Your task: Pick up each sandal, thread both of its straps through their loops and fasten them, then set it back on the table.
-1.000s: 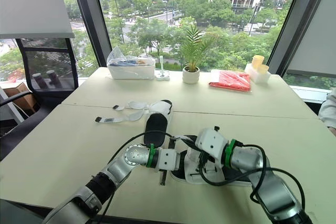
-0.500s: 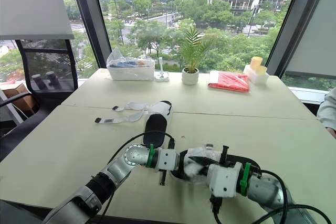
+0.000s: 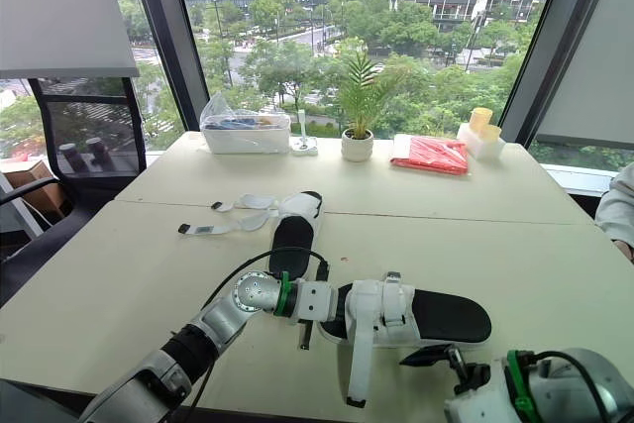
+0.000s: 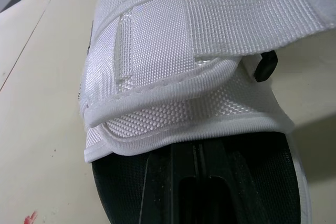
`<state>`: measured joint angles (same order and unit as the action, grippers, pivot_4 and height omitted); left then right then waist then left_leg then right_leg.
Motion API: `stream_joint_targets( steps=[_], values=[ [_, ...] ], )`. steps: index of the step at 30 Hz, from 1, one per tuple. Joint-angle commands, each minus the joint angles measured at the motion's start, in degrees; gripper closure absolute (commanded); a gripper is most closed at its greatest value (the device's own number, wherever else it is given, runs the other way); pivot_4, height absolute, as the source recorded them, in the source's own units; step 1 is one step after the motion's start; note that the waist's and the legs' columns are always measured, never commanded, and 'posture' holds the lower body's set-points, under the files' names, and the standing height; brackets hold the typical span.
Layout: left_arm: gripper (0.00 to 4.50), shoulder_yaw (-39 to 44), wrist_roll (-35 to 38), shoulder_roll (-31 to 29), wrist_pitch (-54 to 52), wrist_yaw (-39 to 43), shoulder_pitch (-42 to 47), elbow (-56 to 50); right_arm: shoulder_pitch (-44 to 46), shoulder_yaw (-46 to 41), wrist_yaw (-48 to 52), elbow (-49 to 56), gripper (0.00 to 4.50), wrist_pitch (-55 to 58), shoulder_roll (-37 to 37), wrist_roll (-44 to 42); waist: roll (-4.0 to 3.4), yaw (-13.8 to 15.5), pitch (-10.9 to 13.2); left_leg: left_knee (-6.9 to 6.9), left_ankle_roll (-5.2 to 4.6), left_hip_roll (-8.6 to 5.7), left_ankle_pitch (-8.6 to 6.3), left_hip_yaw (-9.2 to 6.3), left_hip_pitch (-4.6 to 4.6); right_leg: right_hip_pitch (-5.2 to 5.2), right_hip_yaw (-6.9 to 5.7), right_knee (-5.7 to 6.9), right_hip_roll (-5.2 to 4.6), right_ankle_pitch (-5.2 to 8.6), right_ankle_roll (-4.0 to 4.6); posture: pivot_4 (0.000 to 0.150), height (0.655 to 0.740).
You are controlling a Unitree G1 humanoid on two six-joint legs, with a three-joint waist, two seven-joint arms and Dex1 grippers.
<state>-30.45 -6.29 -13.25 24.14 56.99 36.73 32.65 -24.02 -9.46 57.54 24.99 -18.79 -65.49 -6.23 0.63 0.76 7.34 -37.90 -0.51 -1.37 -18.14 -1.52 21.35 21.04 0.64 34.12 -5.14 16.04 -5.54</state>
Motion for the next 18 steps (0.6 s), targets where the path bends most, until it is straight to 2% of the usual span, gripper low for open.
stream_joint_targets(
  steps=[1,4,8,10,13,18],
  values=[
    [4.50,-4.83,-6.48,-2.46,-3.51,2.49,-4.21,8.49,0.14,-6.70,2.19,5.88,0.02,26.70,-3.06,-21.53,-0.05,-0.01,0.01,0.00,0.00,0.00,0.00,0.00,0.00,-0.01,0.00,0.00,0.00,0.00,0.00,0.150,0.7374],
    [4.50,-4.75,-6.42,-2.36,-3.51,2.39,-4.17,8.57,2.77,-8.74,-0.26,8.83,0.02,49.70,-6.67,-40.05,-0.04,0.00,0.01,0.00,0.00,0.03,0.00,-0.01,0.02,-0.01,-0.01,-0.01,0.00,0.00,0.00,0.150,0.7374],
    [4.50,-4.62,-6.40,-1.90,-3.61,2.00,-3.90,9.12,10.40,-4.59,-7.48,6.83,0.02,68.16,-5.46,-54.13,0.05,0.03,0.04,0.00,0.00,0.05,0.00,-0.01,0.06,0.03,-0.01,-0.04,0.00,0.00,0.01,0.150,0.7374],
    [4.50,-4.60,-6.44,-1.69,-3.64,1.83,-3.76,9.30,14.35,-2.72,-12.38,6.31,0.02,74.26,-2.81,-60.47,0.06,0.04,0.05,0.00,0.00,0.05,0.00,-0.01,0.09,0.10,-0.01,-0.10,0.00,0.01,0.01,0.150,0.7374],
    [4.50,-4.53,-6.50,-1.55,-3.64,1.61,-3.62,9.45,19.41,0.81,-23.83,4.79,0.02,80.12,4.89,-66.49,0.09,0.05,0.04,0.01,0.00,0.04,0.00,-0.01,0.15,0.18,0.00,-0.10,0.00,0.00,0.01,0.150,0.7374],
    [4.50,-4.43,-6.41,-1.67,-3.70,1.73,-3.88,9.20,22.23,4.54,-34.63,4.68,0.02,83.96,14.09,-69.79,0.04,0.08,0.03,0.02,0.00,0.04,0.00,0.00,0.17,0.27,-0.01,-0.11,-0.02,0.00,0.01,0.150,0.7374]
  ],
)
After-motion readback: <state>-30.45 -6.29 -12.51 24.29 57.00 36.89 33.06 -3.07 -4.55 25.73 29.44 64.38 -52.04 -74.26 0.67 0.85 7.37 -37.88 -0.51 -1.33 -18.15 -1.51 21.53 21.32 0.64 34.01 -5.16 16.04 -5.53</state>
